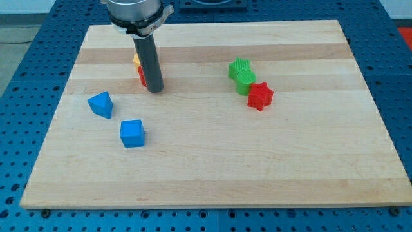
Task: Place red star right to the yellow hexagon
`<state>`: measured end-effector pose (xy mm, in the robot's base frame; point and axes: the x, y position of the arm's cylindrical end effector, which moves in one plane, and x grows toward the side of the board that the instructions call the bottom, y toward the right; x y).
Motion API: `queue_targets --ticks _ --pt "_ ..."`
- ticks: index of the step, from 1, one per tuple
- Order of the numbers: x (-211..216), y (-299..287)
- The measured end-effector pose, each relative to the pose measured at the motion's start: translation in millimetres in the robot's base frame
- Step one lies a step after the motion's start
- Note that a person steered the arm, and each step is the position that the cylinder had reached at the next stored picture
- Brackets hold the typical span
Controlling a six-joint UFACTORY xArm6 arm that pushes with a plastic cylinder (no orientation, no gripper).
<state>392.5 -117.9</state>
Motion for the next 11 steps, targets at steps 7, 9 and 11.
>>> queue_targets --ticks 7,9,11 --pt "35.2 257.0" --pt "38.7 177.0" --pt "85.4 147.4"
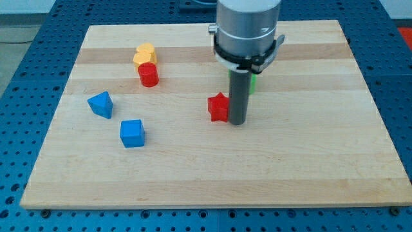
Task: Place red star right to the yellow hexagon
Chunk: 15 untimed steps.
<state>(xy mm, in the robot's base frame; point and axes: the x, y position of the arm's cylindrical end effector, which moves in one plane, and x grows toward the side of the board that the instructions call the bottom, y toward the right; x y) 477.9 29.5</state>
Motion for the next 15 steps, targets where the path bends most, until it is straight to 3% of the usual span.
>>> queue_targets --ticks 2,3,5,7,9,11,15 --pt "-23.8 -64.1" --pt "-59.0 -65.5" --pt "-42.9 -42.7" --pt "-79.7 -20.0" --pt "-94.6 -69.9" --pt "-139.1 -76.8" --pt "-143.6 -114.2"
